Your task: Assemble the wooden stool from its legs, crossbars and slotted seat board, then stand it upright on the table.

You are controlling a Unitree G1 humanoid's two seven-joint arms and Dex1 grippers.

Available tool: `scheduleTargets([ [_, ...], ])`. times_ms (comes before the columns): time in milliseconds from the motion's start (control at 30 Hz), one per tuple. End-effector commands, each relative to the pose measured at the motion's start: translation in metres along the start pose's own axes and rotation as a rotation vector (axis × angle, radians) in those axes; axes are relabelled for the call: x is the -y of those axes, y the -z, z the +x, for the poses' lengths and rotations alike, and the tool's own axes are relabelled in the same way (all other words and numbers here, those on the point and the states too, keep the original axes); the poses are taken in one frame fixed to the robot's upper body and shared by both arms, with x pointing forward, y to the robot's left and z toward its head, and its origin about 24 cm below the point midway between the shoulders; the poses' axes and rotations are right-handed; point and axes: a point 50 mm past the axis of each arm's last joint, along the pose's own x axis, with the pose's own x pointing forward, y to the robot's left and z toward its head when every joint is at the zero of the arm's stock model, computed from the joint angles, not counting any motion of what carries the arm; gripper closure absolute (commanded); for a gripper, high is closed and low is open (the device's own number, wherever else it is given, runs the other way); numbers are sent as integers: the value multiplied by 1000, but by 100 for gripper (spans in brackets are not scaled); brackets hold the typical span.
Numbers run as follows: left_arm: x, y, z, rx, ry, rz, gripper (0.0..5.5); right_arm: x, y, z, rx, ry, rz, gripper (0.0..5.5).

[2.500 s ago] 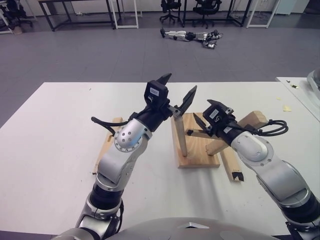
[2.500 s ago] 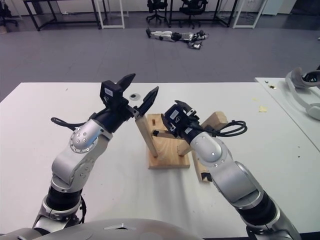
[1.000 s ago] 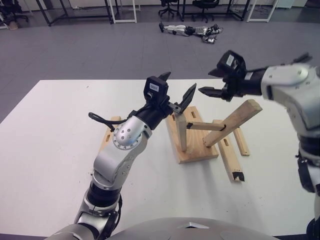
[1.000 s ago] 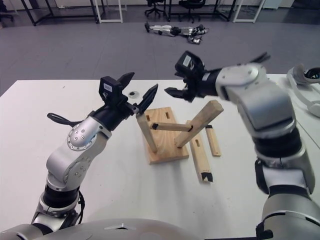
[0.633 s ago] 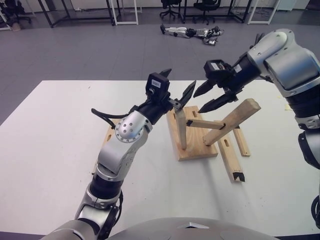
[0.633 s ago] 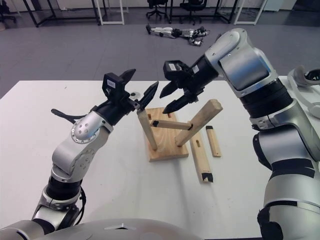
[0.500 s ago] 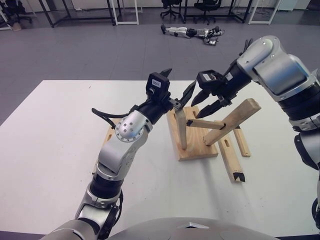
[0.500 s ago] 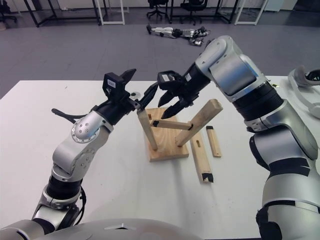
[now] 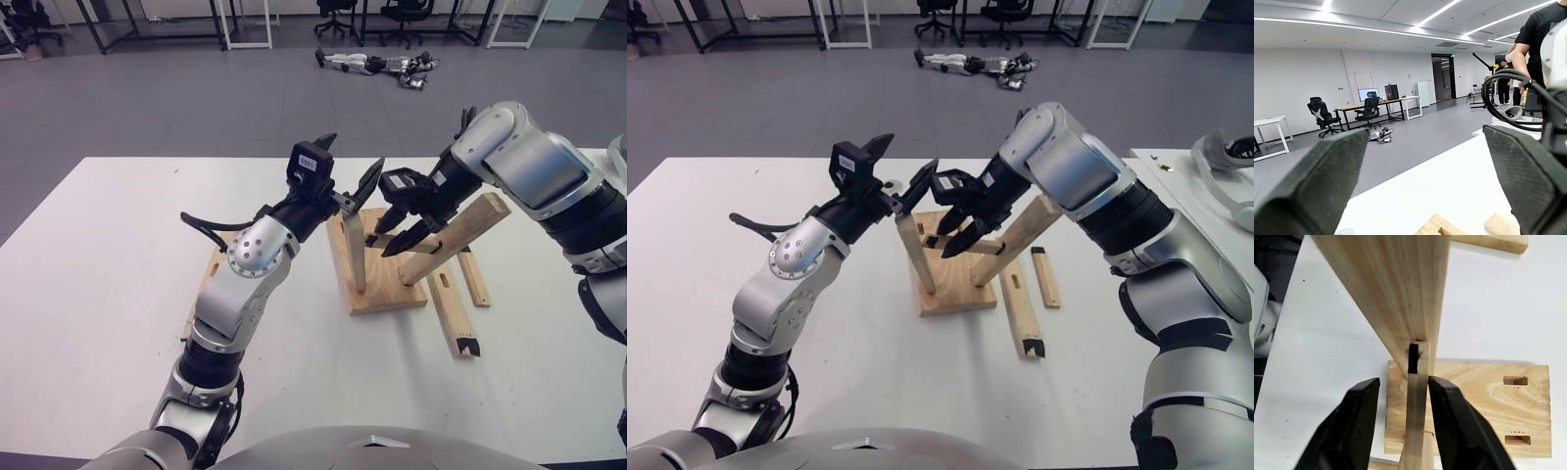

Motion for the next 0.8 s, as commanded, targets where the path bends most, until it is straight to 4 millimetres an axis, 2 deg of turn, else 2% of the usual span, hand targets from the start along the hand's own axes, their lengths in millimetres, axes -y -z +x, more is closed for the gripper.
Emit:
scheduleTargets([
  [33,-4,29,-5,-153,-13,-3,124,3,1,1,-10,35,-12,444],
  [167,-4,32,-7,-162,-14,-2,124,3,3,5,-17,42,-19,503],
  [667,-12,46,-13,-216,-52,27,124,-13,27,22,-101,-39,-35,507],
  [800,-13,45,-12,-209,-56,29,124,-12,31,28,-115,-32,-24,507],
])
